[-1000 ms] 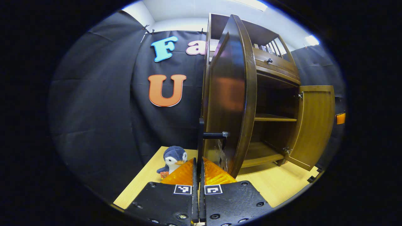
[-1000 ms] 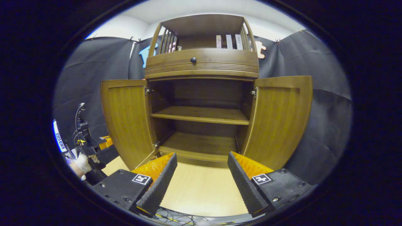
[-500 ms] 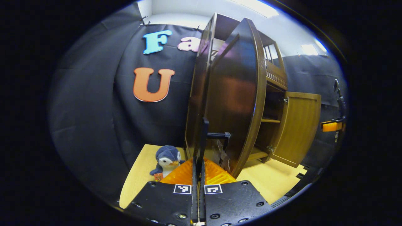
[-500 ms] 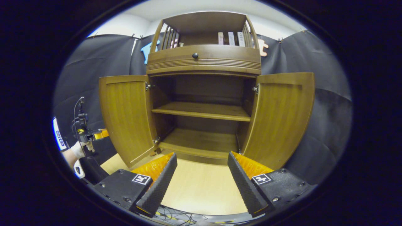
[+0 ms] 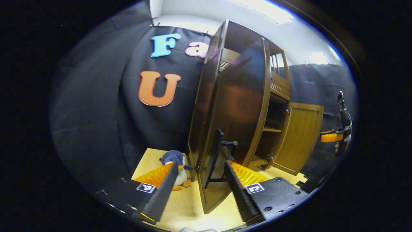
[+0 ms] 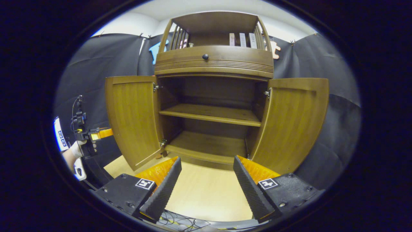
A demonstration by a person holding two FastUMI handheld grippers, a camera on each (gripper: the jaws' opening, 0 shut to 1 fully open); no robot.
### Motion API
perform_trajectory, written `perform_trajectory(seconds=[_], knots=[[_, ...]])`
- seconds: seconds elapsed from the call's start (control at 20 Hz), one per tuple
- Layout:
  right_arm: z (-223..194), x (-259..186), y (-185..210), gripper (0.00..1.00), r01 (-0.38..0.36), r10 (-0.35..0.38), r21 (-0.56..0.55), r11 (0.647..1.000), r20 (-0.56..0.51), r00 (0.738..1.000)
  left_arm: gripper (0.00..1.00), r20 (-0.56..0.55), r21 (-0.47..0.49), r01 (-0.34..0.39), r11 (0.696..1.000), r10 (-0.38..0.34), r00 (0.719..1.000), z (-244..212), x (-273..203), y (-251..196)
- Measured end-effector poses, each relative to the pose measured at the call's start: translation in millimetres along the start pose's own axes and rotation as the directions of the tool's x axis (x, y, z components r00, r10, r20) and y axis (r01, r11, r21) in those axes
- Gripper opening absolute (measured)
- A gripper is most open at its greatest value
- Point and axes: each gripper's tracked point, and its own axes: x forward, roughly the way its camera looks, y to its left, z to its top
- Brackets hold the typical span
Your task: Open the right door of the double-door shoe cabinet with the right hand, and open the left door with the left hand.
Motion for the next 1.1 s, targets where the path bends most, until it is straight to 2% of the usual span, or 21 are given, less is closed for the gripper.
perform_trajectory(seconds=[0.05, 0.1, 0.15, 0.2, 0.25, 0.3, 0.35, 0.6, 0.7, 0.85, 1.0, 1.1], knots=[[2, 2, 1, 1.0, -0.008, 0.008, 0.002, 1.0, 0.005, 1.0, 1.0, 0.007, -0.006, -0.038, 0.999, 0.038, 0.999, 4, -8, 5], [3, 4, 0, 1.0, -0.011, 0.011, 0.003, 1.0, 0.01, 1.0, 0.92, 0.025, -0.009, -0.082, 0.997, 0.082, 0.996, 12, -18, 9], [5, 5, 1, 1.0, -0.018, 0.018, 0.004, 1.0, 0.015, 1.0, 1.0, 0.037, -0.013, -0.12, 0.993, 0.121, 0.992, 19, -24, 9], [6, 6, 2, 1.0, -0.026, 0.026, 0.003, 1.0, 0.021, 0.999, 1.0, 0.046, -0.019, -0.166, 0.986, 0.167, 0.985, 26, -30, 12], [10, 7, 2, 1.0, -0.031, 0.031, 0.002, 1.0, 0.033, 0.999, 0.95, 0.046, -0.02, -0.204, 0.979, 0.205, 0.978, 33, -37, 13], [13, 7, 1, 1.0, -0.037, 0.037, 0.005, 0.999, 0.044, 0.998, 0.84, 0.048, -0.014, -0.241, 0.97, 0.242, 0.969, 40, -44, 10], [16, 8, 0, 1.0, -0.042, 0.042, 0.009, 0.999, 0.053, 0.998, 0.95, 0.054, -0.003, -0.279, 0.96, 0.279, 0.959, 48, -50, 6], [33, 3, -16, 1.0, -0.063, 0.06, 0.032, 0.997, 0.104, 0.993, 0.95, 0.094, 0.036, -0.414, 0.909, 0.41, 0.907, 98, -64, -39], [39, -2, -29, 1.0, -0.054, 0.049, 0.034, 0.998, 0.123, 0.991, 0.95, 0.131, 0.066, -0.441, 0.895, 0.43, 0.893, 115, -62, -66], [46, -8, -52, 1.0, -0.032, 0.022, 0.064, 0.997, 0.14, 0.99, 0.95, 0.164, 0.089, -0.447, 0.89, 0.43, 0.888, 127, -54, -116], [52, -17, -73, 1.0, -0.004, -0.012, 0.097, 0.995, 0.166, 0.986, 0.95, 0.187, 0.111, -0.436, 0.893, 0.412, 0.892, 125, -34, -167], [54, -23, -87, 1.0, 0.021, -0.04, 0.11, 0.994, 0.18, 0.983, 0.95, 0.172, 0.131, -0.415, 0.9, 0.392, 0.904, 113, -20, -195]])
